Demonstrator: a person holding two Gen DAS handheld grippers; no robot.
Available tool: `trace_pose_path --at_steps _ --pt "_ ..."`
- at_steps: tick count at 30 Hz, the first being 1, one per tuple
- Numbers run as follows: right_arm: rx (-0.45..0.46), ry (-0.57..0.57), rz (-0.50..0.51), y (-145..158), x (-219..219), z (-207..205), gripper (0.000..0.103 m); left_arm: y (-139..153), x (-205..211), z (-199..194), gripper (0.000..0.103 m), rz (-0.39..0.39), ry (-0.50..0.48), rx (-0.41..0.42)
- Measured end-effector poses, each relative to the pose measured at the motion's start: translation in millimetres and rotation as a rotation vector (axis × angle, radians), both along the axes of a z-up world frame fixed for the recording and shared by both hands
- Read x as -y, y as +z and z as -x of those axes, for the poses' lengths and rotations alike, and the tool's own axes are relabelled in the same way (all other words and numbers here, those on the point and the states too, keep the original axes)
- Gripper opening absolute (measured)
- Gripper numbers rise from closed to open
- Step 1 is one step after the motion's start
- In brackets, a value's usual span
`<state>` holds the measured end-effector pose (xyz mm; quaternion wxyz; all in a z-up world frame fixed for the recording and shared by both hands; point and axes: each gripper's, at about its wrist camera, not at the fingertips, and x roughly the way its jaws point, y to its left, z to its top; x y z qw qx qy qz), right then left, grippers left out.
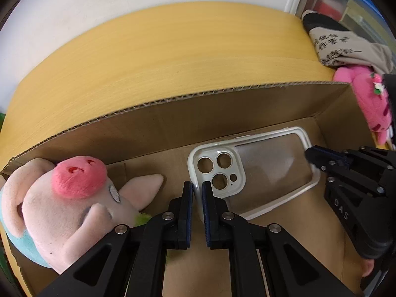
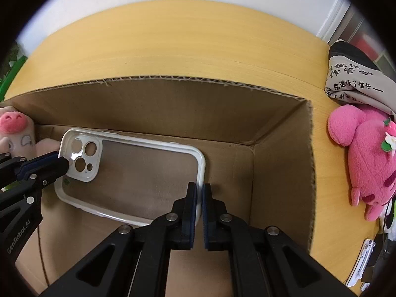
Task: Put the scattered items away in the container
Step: 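Lower the phone case into the box and open the left gripper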
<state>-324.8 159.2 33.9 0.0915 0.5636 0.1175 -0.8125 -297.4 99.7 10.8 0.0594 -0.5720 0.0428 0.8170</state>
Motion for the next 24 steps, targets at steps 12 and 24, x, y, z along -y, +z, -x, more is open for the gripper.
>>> trace_pose_path --at_steps 12,24 --pt "-0.104 0.057 0.057 26.8 6.3 -34.1 0.032 31.2 14.9 -26.8 0.035 -0.089 0.034 -0.102" --pt "-0.389 0.275 0.129 141.5 -41.0 -200.6 0.077 165.8 69.8 -224.0 0.103 -0.088 0.02 -0.554"
